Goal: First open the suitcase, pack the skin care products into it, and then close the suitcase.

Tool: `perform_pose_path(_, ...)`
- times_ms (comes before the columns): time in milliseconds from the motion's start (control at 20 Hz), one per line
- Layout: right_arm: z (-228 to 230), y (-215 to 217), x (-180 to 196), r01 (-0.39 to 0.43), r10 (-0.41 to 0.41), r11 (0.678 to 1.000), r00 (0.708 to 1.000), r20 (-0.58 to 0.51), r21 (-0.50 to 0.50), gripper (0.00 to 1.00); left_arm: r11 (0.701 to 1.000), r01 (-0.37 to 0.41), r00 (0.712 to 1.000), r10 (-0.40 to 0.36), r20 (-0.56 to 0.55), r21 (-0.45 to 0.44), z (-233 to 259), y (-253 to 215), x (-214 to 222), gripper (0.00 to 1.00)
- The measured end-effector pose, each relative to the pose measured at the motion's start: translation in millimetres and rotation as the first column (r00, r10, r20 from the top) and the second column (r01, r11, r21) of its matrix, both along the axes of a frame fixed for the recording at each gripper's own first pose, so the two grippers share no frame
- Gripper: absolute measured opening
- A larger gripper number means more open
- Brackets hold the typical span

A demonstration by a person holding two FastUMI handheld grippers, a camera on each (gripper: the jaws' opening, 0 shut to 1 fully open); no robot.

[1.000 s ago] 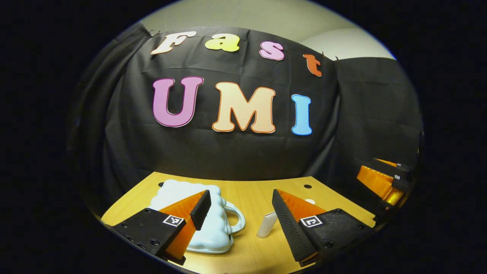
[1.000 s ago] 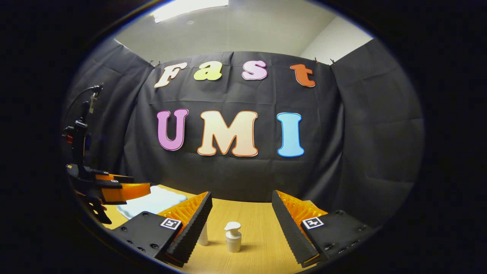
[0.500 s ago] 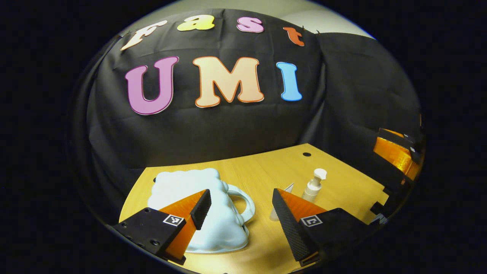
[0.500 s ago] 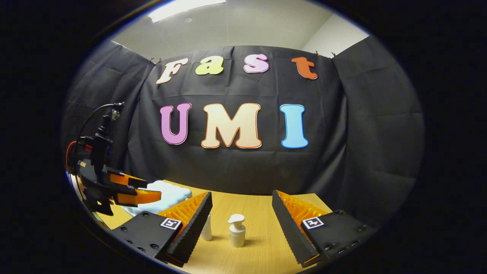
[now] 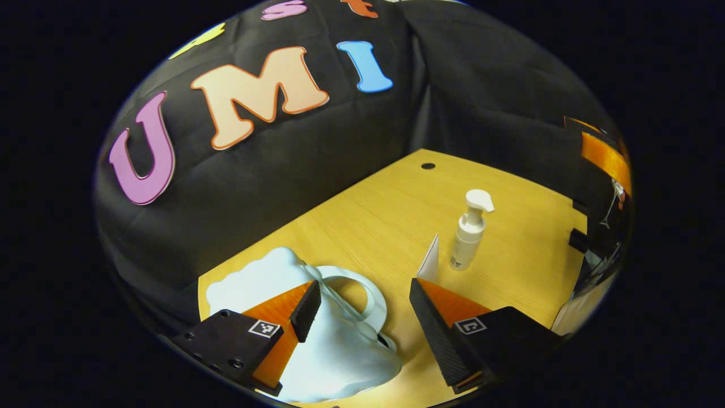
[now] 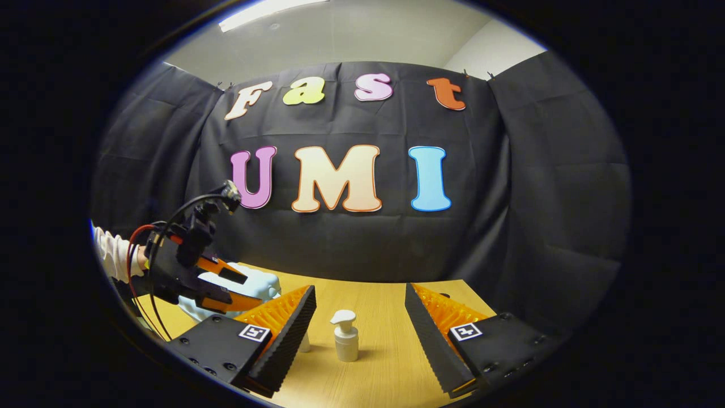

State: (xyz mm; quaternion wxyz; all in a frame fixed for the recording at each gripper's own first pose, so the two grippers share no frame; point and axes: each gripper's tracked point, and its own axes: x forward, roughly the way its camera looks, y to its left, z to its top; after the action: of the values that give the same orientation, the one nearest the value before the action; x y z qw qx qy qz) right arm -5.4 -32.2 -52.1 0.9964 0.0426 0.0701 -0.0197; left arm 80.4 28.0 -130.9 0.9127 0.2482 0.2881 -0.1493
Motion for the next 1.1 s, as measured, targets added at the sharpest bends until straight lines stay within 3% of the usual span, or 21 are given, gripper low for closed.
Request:
perform_pose_path(250, -3.5, -11.2, -3.6, 0.032, -0.032, 0.999, 0.999, -0.013, 0.005, 0.99, 0.995, 0.038, 0.991, -0.026, -0.131, 0.09, -28.9, 2.5, 10.2, 0.95)
perform_pose_path(550, -5.9, -13.7, -6.1, 0.039, -0.039, 0.999, 0.999, -0.02, 0.002, 0.99, 0.968, 0.115, 0.958, -0.049, -0.283, 0.221, -60.0, 4.4, 17.0, 0.95)
perform_pose_path(800, -5.5, -16.5, -6.7, 0.046, -0.046, 0.999, 0.999, -0.019, -0.002, 0.99, 0.952, 0.119, 0.926, -0.004, -0.377, 0.283, -84.6, 10.7, 18.1, 0.92)
perform_pose_path(850, -4.7, -17.2, -6.8, 0.049, -0.049, 0.999, 0.999, -0.019, -0.002, 0.99, 0.948, 0.114, 0.923, 0.009, -0.386, 0.296, -87.5, 14.2, 19.1, 0.97)
perform_pose_path(950, -4.4, -19.3, -7.3, 0.055, -0.055, 0.999, 0.998, -0.018, -0.003, 0.99, 0.946, 0.107, 0.917, 0.026, -0.398, 0.307, -91.3, 15.6, 18.8, 0.88)
perform_pose_path(1000, -5.6, -20.7, -8.2, 0.057, -0.057, 0.998, 0.998, -0.018, -0.004, 0.99, 0.944, 0.104, 0.913, 0.034, -0.406, 0.313, -92.8, 15.4, 19.5, 0.9)
perform_pose_path(1100, -5.4, -21.6, -7.7, 0.06, -0.06, 0.998, 0.998, -0.018, -0.003, 0.99, 0.94, 0.098, 0.906, 0.051, -0.421, 0.325, -98.3, 20.8, 18.6, 0.72)
